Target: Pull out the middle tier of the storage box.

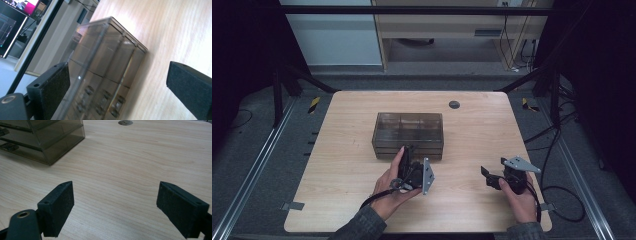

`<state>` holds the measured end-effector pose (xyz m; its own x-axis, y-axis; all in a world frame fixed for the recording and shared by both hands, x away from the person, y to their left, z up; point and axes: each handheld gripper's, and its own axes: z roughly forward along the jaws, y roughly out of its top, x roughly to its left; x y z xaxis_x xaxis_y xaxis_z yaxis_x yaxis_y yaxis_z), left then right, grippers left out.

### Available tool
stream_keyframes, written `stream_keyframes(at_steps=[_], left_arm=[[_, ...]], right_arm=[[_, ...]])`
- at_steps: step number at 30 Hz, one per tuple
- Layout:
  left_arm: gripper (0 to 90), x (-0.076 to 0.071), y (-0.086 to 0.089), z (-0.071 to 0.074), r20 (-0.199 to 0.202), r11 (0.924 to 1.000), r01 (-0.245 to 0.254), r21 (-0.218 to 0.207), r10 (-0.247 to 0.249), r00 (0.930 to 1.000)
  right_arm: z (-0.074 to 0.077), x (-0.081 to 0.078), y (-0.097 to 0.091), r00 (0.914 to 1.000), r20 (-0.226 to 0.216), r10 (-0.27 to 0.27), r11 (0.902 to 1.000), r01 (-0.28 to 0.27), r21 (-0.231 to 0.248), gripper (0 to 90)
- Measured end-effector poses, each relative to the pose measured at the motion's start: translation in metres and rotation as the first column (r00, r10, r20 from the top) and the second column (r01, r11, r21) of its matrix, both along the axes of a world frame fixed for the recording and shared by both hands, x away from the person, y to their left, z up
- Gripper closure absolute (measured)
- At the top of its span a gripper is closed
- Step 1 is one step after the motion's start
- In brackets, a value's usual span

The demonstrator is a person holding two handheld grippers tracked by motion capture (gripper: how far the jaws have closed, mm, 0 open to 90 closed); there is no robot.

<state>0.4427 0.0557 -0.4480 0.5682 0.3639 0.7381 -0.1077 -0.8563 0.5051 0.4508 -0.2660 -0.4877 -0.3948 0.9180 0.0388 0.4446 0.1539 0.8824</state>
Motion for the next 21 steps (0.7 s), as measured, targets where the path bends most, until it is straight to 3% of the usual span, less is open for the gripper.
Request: stream_keyframes(at_steps=[3, 8, 10, 14, 15, 21], left_arm=[[12.5, -0.004, -0.003, -0.003, -0.003, 0.9996, -0.016, 0.024, 0.016, 0.9999], [15.8, -0.007, -0.005, -0.007, 0.035, 0.9976, -0.016, 0.067, 0.014, 0.9993], [17.9, -0.008, -0.006, -0.009, 0.054, 0.9942, -0.013, 0.107, 0.007, 0.9985], [22.4, -0.009, -0.006, -0.012, 0.042, 0.9924, -0.009, 0.123, 0.004, 0.9991], [32.7, -0.009, -0.006, -0.013, 0.045, 0.9886, -0.013, 0.150, 0.006, 0.9990], [34.6, -0.008, -0.006, -0.018, 0.078, 0.9808, -0.027, 0.193, 0.012, 0.9969]], right_arm=[[0.000, 0.001, 0.000, 1.0000, -0.006, -0.002, 1.0000, 0.002, 0.001, 14.6], [-0.001, 0.001, -0.001, 0.9999, -0.017, 0.000, 1.0000, 0.000, -0.001, 14.6], [-0.001, 0.001, 0.000, 0.9999, -0.016, 0.000, 1.0000, 0.000, -0.002, 14.6], [-0.001, 0.001, 0.000, 0.9999, -0.015, 0.001, 1.0000, -0.001, -0.003, 14.6], [-0.002, 0.000, 0.001, 0.9997, -0.024, 0.002, 1.0000, -0.003, -0.006, 14.6], [-0.001, 0.001, 0.004, 0.9999, -0.015, 0.005, 0.9998, -0.005, -0.021, 14.7]])
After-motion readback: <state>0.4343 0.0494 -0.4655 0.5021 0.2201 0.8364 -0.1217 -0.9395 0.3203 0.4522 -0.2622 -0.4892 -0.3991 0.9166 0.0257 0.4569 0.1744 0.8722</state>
